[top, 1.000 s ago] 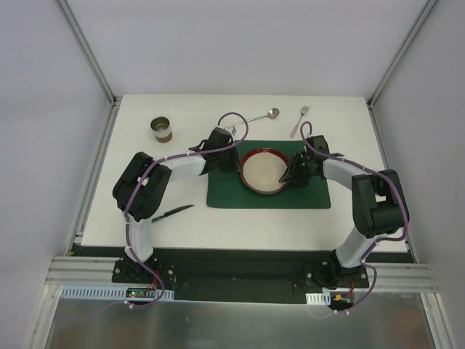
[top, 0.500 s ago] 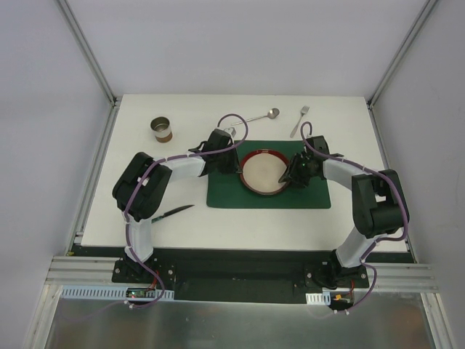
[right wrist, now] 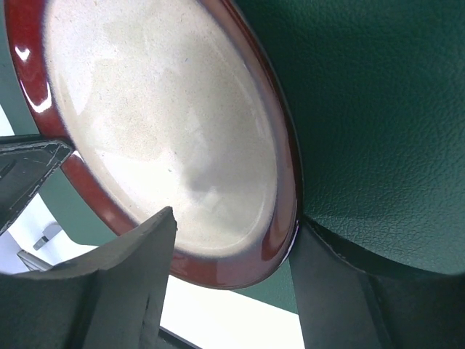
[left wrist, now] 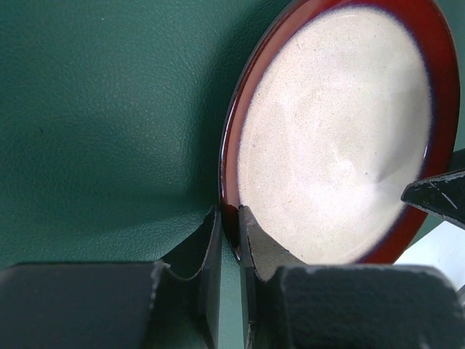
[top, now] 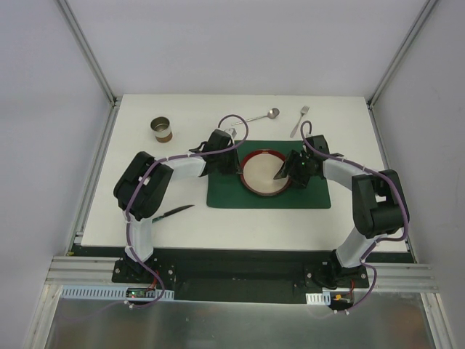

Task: Set the dinner table for one person
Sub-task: Place the plate on the napkin.

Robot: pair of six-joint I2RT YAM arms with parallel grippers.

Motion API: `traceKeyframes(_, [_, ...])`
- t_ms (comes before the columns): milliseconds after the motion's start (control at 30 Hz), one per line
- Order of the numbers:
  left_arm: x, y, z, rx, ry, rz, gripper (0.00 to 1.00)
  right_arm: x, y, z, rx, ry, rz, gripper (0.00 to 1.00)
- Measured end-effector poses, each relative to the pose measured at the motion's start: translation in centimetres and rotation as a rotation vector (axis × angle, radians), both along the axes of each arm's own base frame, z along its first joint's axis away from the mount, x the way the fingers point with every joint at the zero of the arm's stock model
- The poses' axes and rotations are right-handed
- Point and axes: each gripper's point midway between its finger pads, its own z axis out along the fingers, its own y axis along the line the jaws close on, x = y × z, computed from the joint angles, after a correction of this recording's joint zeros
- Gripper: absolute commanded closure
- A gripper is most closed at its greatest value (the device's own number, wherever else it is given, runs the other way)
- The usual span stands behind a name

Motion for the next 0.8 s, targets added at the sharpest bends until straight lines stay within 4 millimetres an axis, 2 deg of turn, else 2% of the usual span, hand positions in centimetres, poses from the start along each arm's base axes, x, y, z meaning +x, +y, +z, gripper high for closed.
traceKeyframes(333, [-0.4,-0.3,0.0,-0.014,0.008,-0.026,0.8,0.2,-0.5,0.1,-0.017,-0.01,-0.009,0.36])
traceKeyframes(633, [-0.6,-0.6,0.2,-0.028,0.012,-0.042,0.8,0.1,-1.1,0.2,-0.044,-0.012,-0.017,0.36])
traceKeyframes(800, [-0.6,-0.6,0.2,-0.028,0.012,-0.042,0.8,0.1,-1.6,0.9,-0.07,-0.032,-0.026,0.35])
